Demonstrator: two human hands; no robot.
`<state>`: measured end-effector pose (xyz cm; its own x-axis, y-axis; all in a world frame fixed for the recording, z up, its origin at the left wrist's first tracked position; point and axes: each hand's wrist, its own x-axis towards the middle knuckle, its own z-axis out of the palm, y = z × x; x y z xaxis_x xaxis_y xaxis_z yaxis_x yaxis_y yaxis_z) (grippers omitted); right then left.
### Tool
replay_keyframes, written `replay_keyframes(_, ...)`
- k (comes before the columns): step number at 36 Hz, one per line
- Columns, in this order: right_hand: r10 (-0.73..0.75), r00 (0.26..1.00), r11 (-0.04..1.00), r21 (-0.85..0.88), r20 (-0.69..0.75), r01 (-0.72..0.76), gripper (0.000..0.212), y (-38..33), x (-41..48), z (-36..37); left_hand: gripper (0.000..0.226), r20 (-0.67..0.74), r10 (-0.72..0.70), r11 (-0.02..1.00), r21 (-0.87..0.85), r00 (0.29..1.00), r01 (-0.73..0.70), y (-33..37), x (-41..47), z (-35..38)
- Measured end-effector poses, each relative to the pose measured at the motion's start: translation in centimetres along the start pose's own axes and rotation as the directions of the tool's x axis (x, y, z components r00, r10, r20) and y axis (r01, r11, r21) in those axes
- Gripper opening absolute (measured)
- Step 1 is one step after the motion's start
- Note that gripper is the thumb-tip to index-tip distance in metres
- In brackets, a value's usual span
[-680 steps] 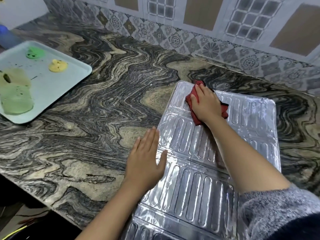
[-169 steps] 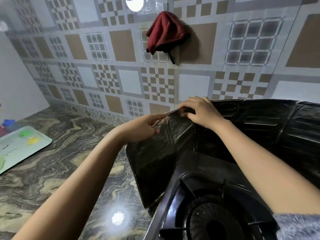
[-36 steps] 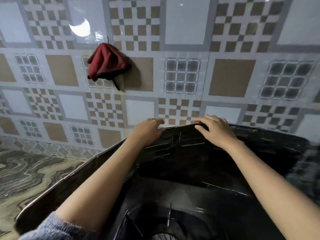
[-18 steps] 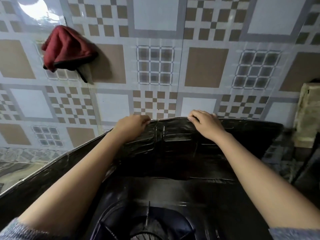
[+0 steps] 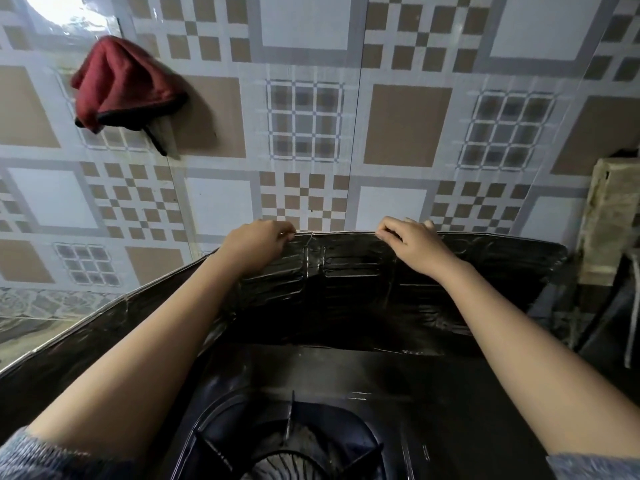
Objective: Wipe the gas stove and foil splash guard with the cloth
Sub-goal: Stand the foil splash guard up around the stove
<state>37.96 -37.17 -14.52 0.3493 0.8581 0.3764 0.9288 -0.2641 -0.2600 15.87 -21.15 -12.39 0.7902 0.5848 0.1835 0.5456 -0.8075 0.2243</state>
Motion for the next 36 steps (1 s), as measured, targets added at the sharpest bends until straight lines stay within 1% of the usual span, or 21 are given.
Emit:
replay_keyframes(6,0.009,1.0,0.999,0.036,-0.014,-0.009,0.02,0.2,-0.4,0.2,0.029,-0.007,0.006,1.0,-0.001,1.0,-0.006,0.0,-0.2,0.1)
replay_keyframes(12,0.023,1.0,0.998,0.055,0.006,-0.023,0.021,0.1,-0.6,0.1,0.03,-0.009,0.015,1.0,0.006,1.0,-0.015,-0.2,-0.2,0.1)
replay_keyframes(19,0.045,0.999,0.997,0.058,0.025,-0.046,0.022,0.0,-0.6,-0.2,0.032,0.034,0.027,0.999,-0.026,0.999,-0.027,-0.4,-0.1,-0.1)
replay_keyframes(24,0.024,0.999,0.999,0.042,-0.023,-0.023,0.021,0.0,-0.8,-0.4,0.032,0.066,0.042,0.998,-0.053,0.997,-0.039,-0.5,0.0,-0.3)
replay_keyframes(28,0.009,0.997,0.998,0.063,-0.072,-0.004,0.021,0.0,-1.1,-0.3,0.03,0.06,0.049,0.998,-0.029,0.997,-0.048,-0.3,0.0,-0.2)
replay_keyframes(30,0.003,0.996,0.997,0.081,-0.088,0.004,0.022,0.0,-1.2,-0.3,0.031,0.081,0.068,0.998,0.011,0.994,-0.07,0.1,0.0,0.0)
replay_keyframes(32,-0.001,0.996,0.995,0.1,-0.094,0.01,0.024,0.1,-1.1,-0.2,0.04,0.094,0.103,0.993,0.046,0.99,-0.108,0.9,0.1,0.1)
replay_keyframes(34,-0.004,0.996,0.993,0.114,-0.089,0.014,0.025,0.1,-1.1,-0.1,0.043,0.072,0.146,0.988,0.042,0.987,-0.15,2.0,0.3,0.5)
replay_keyframes(36,-0.005,0.996,0.993,0.12,-0.085,0.016,0.025,0.1,-1.1,-0.1,0.042,0.037,0.187,0.982,0.003,0.982,-0.187,3.1,0.7,0.9)
